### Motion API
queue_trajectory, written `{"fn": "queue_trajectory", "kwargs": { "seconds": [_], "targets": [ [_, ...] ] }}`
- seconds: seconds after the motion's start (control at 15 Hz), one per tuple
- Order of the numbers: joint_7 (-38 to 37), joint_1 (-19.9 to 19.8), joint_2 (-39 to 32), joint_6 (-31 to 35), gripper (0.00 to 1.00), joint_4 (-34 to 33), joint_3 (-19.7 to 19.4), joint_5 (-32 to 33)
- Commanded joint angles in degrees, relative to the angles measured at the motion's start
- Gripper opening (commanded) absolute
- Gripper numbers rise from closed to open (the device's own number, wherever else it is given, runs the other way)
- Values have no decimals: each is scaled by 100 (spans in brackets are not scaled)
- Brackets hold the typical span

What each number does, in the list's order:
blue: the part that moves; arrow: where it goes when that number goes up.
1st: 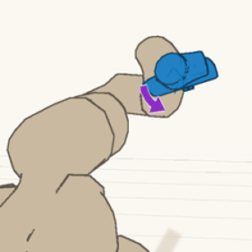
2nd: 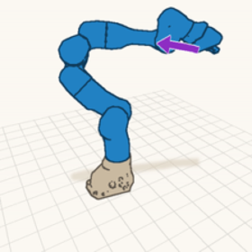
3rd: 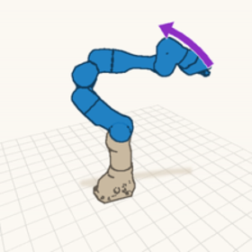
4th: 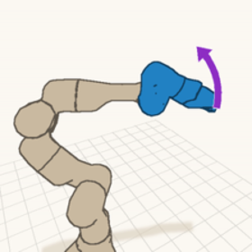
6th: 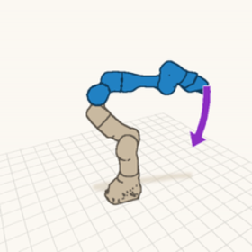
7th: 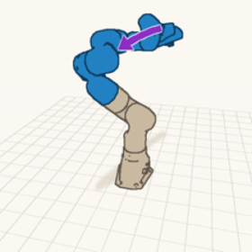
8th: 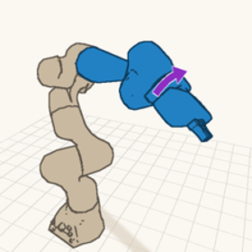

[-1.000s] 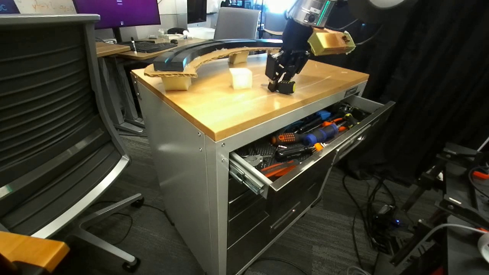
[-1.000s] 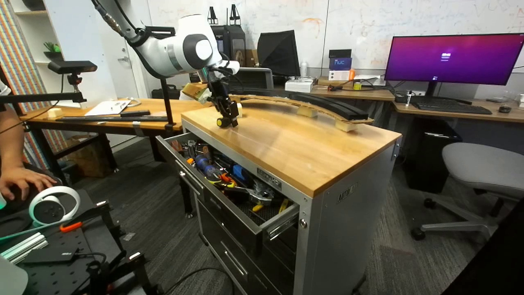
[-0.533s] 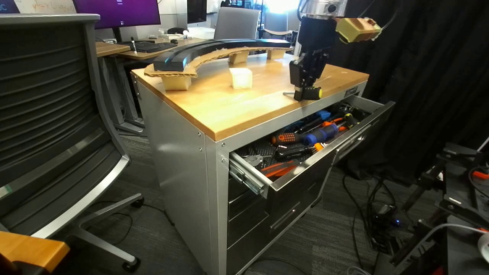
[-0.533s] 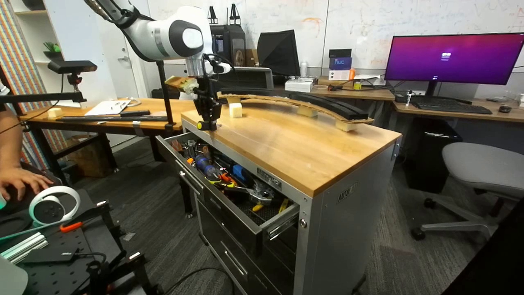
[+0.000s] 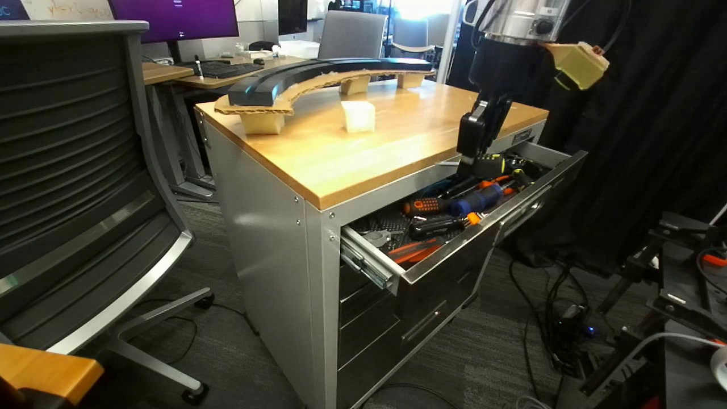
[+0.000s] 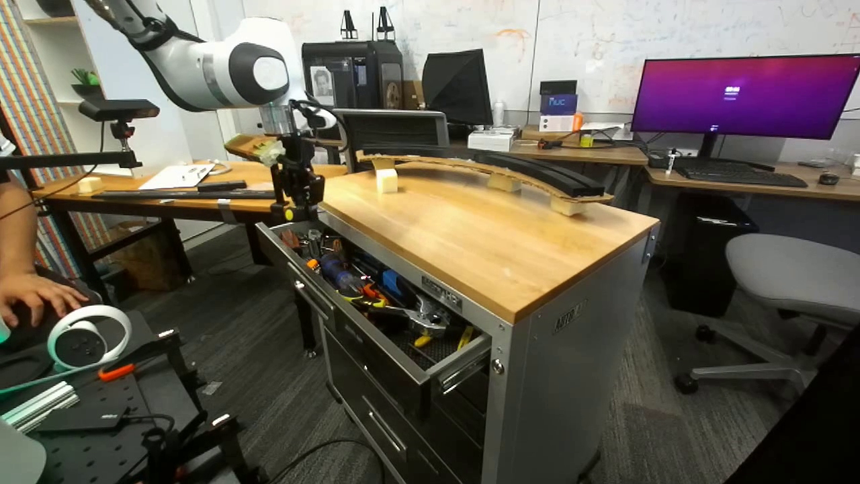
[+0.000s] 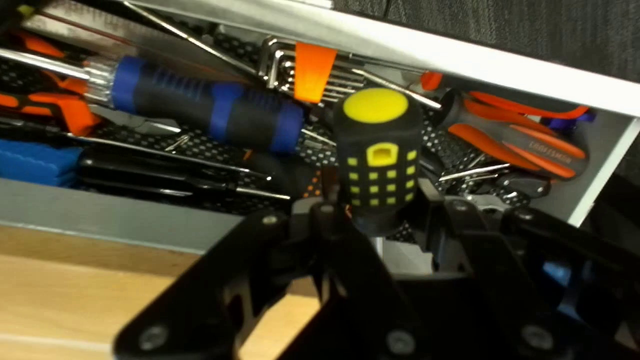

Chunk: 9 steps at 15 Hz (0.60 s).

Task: Put the screwdriver in the open drawer then close the drawer

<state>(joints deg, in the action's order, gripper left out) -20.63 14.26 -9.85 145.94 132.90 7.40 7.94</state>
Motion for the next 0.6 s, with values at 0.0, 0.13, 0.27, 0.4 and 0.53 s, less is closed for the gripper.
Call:
{"fn": "queue_trajectory", "kwargs": {
  "seconds": [0.0, 0.13, 0.27, 0.4, 0.53],
  "targets": [
    [-73, 146, 16, 541, 13, 270, 158, 73],
    [-210, 244, -45, 844, 59, 324, 140, 198],
    [-347, 328, -79, 1101, 73, 342, 95, 297],
    [-493, 372, -49, 1275, 77, 363, 44, 401],
    [-621, 388, 22, 1225, 90, 378, -32, 526]
  ]
}}
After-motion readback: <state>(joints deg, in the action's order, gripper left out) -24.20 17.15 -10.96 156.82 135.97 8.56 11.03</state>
